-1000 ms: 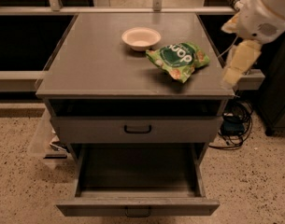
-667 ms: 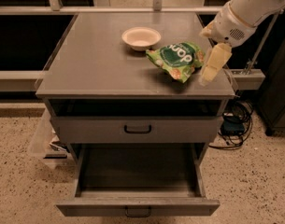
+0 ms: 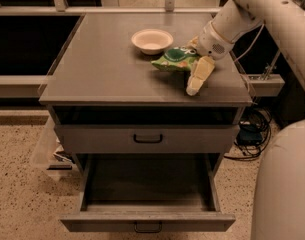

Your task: Place green rice chip bag into middle drawer

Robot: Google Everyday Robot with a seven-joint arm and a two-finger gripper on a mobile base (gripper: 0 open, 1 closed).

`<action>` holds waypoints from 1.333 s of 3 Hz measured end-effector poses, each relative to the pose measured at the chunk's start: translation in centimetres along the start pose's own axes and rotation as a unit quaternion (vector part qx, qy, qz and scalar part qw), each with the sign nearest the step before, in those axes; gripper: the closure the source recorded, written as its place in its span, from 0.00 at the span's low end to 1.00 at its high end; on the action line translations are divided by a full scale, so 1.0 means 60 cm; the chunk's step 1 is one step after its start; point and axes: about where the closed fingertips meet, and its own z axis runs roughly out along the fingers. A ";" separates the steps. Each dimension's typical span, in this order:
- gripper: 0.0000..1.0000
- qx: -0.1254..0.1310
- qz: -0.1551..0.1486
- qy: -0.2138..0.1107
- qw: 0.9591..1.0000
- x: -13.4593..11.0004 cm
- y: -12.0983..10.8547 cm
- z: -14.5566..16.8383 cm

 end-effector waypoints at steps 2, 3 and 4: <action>0.41 -0.001 0.001 -0.001 1.000 0.002 -0.003 0.006; 0.64 -0.001 0.001 -0.001 1.000 0.002 -0.003 0.006; 0.88 -0.001 0.001 -0.001 1.000 0.002 -0.003 0.006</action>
Offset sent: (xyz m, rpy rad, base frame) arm 0.0022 0.0007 -0.0037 0.0017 0.0033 -0.0004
